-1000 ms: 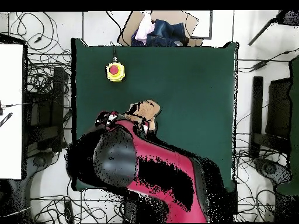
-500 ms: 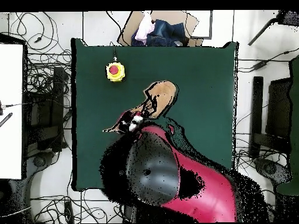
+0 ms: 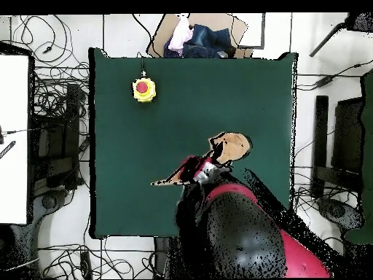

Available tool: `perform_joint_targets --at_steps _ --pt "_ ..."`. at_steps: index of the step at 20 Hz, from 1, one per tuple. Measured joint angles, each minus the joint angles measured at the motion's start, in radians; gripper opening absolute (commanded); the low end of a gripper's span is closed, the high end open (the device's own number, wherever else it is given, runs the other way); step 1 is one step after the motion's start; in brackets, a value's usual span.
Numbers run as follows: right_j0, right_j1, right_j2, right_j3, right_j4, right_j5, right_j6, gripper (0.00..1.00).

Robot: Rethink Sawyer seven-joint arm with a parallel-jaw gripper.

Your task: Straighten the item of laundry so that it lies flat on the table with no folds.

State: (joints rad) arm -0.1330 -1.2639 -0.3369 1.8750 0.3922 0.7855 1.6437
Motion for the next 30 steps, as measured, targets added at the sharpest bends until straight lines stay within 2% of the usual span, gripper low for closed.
perform_joint_targets --at_steps 6,11,15,18,20,22,24,27,30 --pt "-0.039 -0.019 0.01 0.082 0.024 -0.016 0.0 0.0" --pt "-0.061 -0.02 0.039 0.158 0.04 -0.085 0.0 0.0" --pt "-0.147 -0.019 0.165 0.275 0.172 -0.264 -0.029 0.0" --pt "-0.169 -0.017 0.206 0.319 0.201 -0.356 -0.035 0.0" --pt "-0.154 -0.023 0.211 0.347 0.165 -0.413 -0.035 0.0" --pt "-0.143 -0.029 0.208 0.347 0.142 -0.409 -0.035 0.0" --pt "-0.103 -0.055 0.194 0.341 0.068 -0.363 -0.035 0.0" --pt "-0.071 -0.08 0.186 0.334 0.017 -0.305 -0.034 0.0" --pt "-0.005 -0.131 0.163 0.322 -0.051 -0.179 -0.026 0.0"
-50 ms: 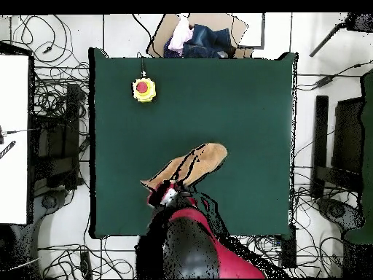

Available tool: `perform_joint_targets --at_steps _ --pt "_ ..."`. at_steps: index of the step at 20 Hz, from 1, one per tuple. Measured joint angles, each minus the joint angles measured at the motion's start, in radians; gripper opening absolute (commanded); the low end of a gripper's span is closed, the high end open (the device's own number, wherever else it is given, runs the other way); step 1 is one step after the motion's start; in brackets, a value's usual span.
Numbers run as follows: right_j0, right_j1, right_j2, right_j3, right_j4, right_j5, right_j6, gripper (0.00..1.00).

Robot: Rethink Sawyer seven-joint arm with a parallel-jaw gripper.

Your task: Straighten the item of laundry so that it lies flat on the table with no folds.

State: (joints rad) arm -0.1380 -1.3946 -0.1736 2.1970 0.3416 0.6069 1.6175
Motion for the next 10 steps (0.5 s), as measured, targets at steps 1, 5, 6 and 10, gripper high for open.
perform_joint_targets --at_steps 1,5,6,10 --pt "0.018 -0.012 -0.008 -0.004 -0.014 0.031 0.005 0.0" --pt "0.079 -0.045 -0.034 -0.03 -0.053 0.103 0.038 0.0" --pt "0.095 -0.054 -0.039 -0.038 -0.063 0.117 0.051 0.0" --pt "0.148 -0.085 -0.053 -0.07 -0.097 0.162 0.11 0.0"
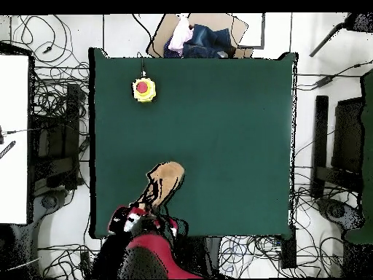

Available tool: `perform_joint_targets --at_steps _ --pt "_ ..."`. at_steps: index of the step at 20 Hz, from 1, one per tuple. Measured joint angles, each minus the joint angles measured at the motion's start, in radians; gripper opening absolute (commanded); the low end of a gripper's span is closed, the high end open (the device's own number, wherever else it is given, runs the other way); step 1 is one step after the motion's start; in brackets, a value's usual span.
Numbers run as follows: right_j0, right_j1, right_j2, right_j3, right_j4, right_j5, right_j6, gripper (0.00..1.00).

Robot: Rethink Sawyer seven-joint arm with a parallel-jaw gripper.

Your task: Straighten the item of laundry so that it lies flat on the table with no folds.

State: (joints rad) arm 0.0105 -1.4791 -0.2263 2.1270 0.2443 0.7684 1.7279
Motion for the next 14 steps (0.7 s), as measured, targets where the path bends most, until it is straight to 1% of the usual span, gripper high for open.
perform_joint_targets --at_steps 3,7,14 --pt "0.041 -0.03 -0.018 -0.04 -0.032 0.056 0.075 0.0" --pt "0.074 -0.055 -0.032 -0.093 -0.07 0.132 0.165 0.0" --pt "0.116 -0.096 -0.042 -0.16 -0.114 0.219 0.308 0.0"
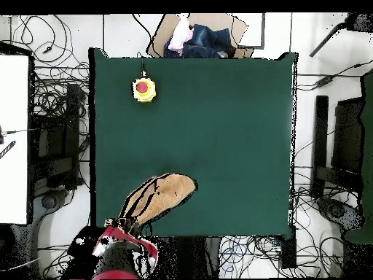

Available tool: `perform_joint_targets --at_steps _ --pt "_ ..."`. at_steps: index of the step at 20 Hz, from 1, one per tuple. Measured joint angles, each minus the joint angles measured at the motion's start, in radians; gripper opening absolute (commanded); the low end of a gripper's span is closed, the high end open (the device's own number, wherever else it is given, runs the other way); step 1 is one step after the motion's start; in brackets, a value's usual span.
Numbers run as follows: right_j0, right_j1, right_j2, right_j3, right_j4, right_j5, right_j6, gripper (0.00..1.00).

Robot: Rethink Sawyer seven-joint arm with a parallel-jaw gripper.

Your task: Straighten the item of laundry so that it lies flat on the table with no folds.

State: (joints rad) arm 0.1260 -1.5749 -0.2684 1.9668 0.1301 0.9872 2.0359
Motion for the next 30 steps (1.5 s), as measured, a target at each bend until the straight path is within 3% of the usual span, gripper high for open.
perform_joint_targets --at_steps 7,14,18,28,30 --pt "-0.02 -0.019 0.0 -0.012 0.0 0.004 0.026 0.0" --pt "-0.167 0.013 0.022 -0.019 0.003 0.004 -0.009 0.0" --pt "-0.274 0.046 0.042 -0.019 0.002 0.004 -0.122 0.0" --pt "-0.412 0.081 0.074 -0.017 -0.008 0.0 -0.408 0.0" --pt "-0.463 0.107 0.103 0.008 0.018 -0.053 -0.489 0.0"
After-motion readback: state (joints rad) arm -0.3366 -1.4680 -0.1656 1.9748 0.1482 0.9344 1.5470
